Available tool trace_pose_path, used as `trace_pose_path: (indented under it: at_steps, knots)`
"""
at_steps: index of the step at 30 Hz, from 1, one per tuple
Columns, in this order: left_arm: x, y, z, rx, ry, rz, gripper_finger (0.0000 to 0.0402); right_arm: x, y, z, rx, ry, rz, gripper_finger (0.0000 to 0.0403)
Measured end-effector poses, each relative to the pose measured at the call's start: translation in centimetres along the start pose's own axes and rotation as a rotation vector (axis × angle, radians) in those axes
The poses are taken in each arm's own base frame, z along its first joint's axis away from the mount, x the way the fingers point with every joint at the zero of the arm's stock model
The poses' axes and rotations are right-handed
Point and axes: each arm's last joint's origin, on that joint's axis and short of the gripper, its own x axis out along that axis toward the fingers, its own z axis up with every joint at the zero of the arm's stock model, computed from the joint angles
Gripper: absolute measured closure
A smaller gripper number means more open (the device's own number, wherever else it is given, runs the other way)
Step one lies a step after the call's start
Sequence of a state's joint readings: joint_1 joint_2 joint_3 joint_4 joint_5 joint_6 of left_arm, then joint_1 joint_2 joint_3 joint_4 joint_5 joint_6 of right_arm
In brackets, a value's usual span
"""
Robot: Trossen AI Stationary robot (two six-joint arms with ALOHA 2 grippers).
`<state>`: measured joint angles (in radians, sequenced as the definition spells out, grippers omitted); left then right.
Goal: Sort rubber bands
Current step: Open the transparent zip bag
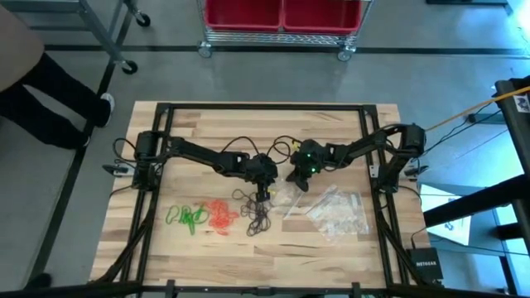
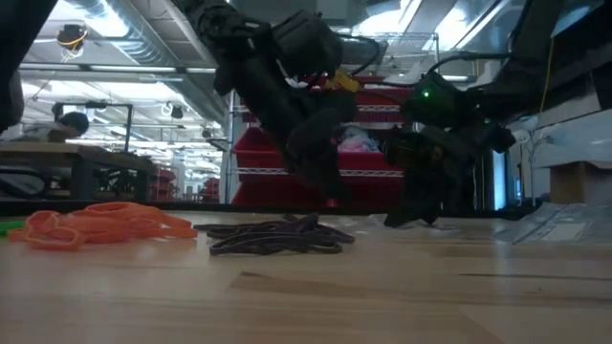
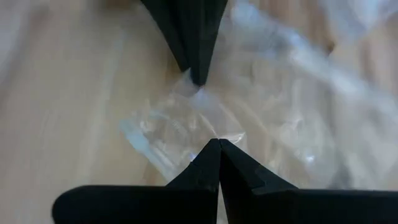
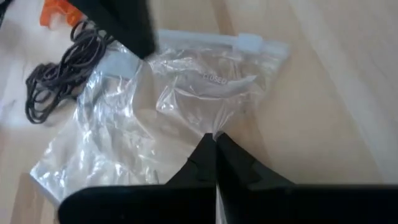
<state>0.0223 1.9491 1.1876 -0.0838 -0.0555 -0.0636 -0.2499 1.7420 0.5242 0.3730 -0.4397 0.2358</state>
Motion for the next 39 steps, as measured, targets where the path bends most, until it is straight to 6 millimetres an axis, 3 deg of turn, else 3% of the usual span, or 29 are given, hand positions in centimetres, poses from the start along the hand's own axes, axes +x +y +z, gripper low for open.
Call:
trace_pose_path:
  at_steps: [5,13,17,21,27,33,39]
  knots:
    - [-4.3,0.0,2.5,-0.016,-0.113,0.016,0.0401,-1.7,1.8,0.9,-0.128,-0.064,-0.059,0.0402]
    - [-13.2,1.3,5.4,-0.147,-0.319,0.019,0.0401,-6.7,6.7,3.2,-0.383,-0.299,-0.182,0.0403]
    - [-15.8,2.2,5.8,-0.262,-0.383,0.012,0.0402,-9.1,8.8,3.7,-0.468,-0.424,-0.236,0.0403]
    - [-16.3,2.9,5.9,-0.385,-0.391,-0.025,0.0383,-11.0,10.7,4.7,-0.543,-0.507,-0.283,0.0403]
    - [-15.9,2.8,6.0,-0.406,-0.392,-0.073,0.0303,-12.1,12.0,5.9,-0.604,-0.530,-0.340,0.0403]
    - [-16.2,2.9,6.1,-0.405,-0.408,-0.072,0.0236,-12.5,12.3,6.4,-0.628,-0.514,-0.351,0.0403]
    - [-15.5,4.0,5.6,-0.421,-0.360,-0.064,0.0212,-12.4,12.9,6.3,-0.666,-0.516,-0.334,0.0403]
